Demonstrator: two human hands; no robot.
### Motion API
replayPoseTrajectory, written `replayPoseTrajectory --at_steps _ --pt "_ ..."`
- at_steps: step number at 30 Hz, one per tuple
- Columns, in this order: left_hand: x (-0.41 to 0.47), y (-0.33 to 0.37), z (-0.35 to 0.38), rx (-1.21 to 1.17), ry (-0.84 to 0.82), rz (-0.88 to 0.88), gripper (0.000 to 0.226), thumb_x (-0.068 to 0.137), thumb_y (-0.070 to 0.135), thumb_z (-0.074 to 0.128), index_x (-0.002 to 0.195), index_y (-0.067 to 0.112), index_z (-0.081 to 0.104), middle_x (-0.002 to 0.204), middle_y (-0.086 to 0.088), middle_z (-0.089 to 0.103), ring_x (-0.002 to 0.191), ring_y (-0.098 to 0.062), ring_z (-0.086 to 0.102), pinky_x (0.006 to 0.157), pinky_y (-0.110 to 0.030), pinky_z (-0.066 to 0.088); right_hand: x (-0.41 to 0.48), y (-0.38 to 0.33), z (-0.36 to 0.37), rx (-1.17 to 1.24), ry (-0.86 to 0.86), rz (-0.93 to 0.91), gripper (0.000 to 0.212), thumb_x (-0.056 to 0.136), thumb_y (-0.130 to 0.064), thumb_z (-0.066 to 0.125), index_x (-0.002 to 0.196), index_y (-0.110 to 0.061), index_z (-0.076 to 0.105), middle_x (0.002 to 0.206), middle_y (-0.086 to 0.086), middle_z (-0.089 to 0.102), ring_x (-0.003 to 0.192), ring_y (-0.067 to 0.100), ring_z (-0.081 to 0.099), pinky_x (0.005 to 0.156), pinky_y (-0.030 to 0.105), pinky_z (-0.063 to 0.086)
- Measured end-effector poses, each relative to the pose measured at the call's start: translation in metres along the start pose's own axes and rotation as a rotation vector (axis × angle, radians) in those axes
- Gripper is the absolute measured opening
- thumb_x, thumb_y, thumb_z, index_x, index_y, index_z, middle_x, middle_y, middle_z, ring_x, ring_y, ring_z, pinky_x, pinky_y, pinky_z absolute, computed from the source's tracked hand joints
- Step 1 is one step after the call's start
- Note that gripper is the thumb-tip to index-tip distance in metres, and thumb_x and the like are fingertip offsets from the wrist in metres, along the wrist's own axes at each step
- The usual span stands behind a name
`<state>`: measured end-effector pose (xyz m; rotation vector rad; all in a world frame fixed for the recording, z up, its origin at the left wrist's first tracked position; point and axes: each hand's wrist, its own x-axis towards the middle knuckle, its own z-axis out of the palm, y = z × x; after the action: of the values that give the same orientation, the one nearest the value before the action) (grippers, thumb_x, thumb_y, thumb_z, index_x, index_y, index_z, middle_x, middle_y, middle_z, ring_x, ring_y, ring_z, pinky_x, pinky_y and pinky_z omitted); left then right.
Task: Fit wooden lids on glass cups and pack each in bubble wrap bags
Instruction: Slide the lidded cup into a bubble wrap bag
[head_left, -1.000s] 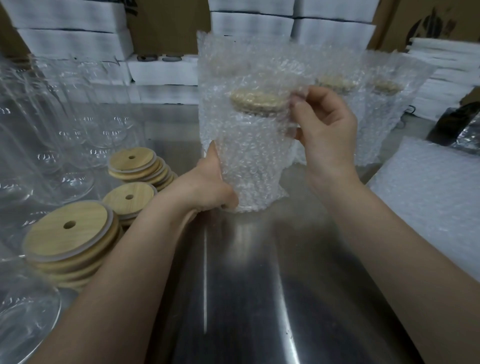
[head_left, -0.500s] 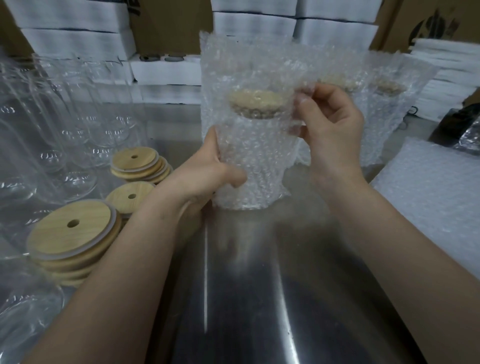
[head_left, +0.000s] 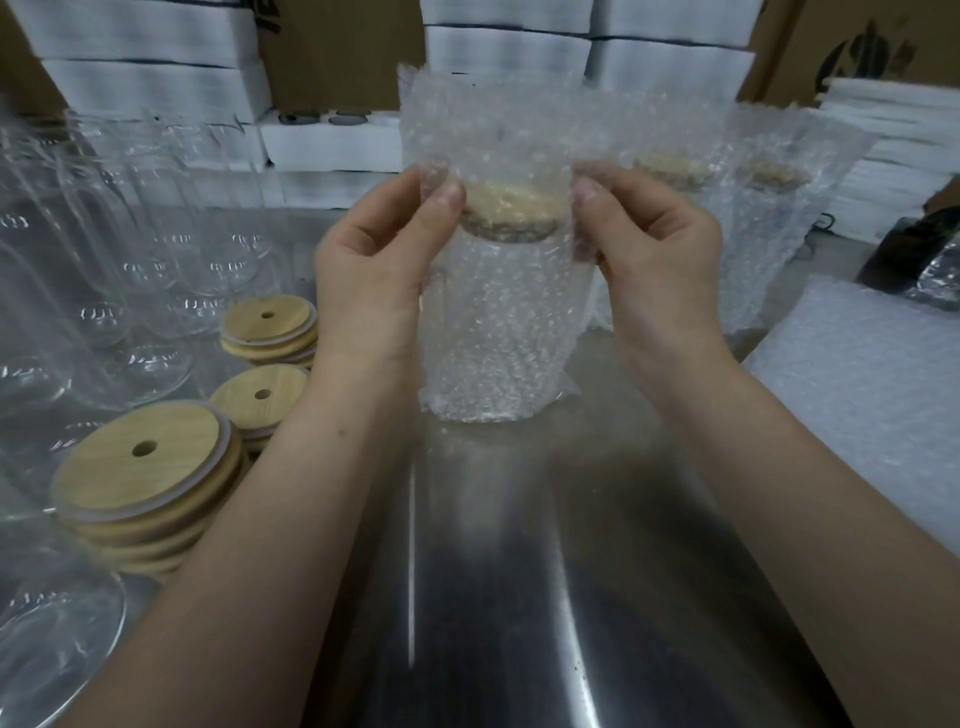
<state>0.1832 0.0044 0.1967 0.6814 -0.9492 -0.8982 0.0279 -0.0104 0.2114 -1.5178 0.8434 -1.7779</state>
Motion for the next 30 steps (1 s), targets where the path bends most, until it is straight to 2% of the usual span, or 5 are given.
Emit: replayPoseTrajectory --at_steps 6,8,10,16,30 --pt "0.001 0.008 0.002 0.105 0.020 0.079 0.030 0.089 0.010 0.070 0.118 0.002 0.068 0.111 -0.010 0.072 0.108 -0.025 0.067 0.100 -0.041 0.052 0.003 -0.002 -0.001 0.053 0.016 -0.029 0.014 0.089 0.002 0.066 0.090 -0.011 0.071 0.075 -0.002 0.067 0.064 0.009 0.057 0.062 0.024 0.049" --pt "0.002 0.008 0.001 0.135 0.022 0.098 0.023 0.090 0.010 0.069 0.113 0.011 0.071 0.101 0.003 0.074 0.093 -0.013 0.069 0.084 -0.025 0.055 0.003 0.000 -0.001 0.067 0.027 -0.026 0.014 0.089 0.004 0.064 0.091 -0.009 0.069 0.076 0.000 0.067 0.064 0.009 0.058 0.062 0.024 0.049" --pt "0.002 0.008 0.002 0.136 0.013 0.105 0.018 0.092 0.008 0.065 0.103 0.020 0.072 0.084 0.013 0.069 0.074 -0.005 0.058 0.065 -0.016 0.046 0.004 0.002 -0.002 0.072 0.034 -0.027 0.016 0.090 0.005 0.062 0.091 -0.010 0.069 0.076 -0.001 0.067 0.066 0.012 0.060 0.064 0.026 0.050" --pt "0.003 0.004 -0.001 0.006 -0.008 0.046 0.025 0.093 -0.002 0.057 0.084 0.019 0.065 0.070 0.010 0.061 0.069 -0.012 0.049 0.065 -0.026 0.040 0.006 0.004 -0.005 0.179 0.033 0.052 0.022 0.090 0.006 0.059 0.091 -0.013 0.070 0.072 -0.010 0.069 0.068 0.012 0.062 0.065 0.028 0.050" --pt "0.005 -0.006 -0.009 -0.112 -0.049 -0.060 0.032 0.089 -0.007 0.045 0.074 0.020 0.055 0.069 0.007 0.057 0.063 -0.007 0.052 0.055 -0.020 0.037 0.005 0.012 -0.002 0.392 0.044 0.241 0.036 0.086 0.018 0.046 0.068 -0.010 0.060 0.066 0.002 0.057 0.060 0.012 0.056 0.058 0.022 0.046"
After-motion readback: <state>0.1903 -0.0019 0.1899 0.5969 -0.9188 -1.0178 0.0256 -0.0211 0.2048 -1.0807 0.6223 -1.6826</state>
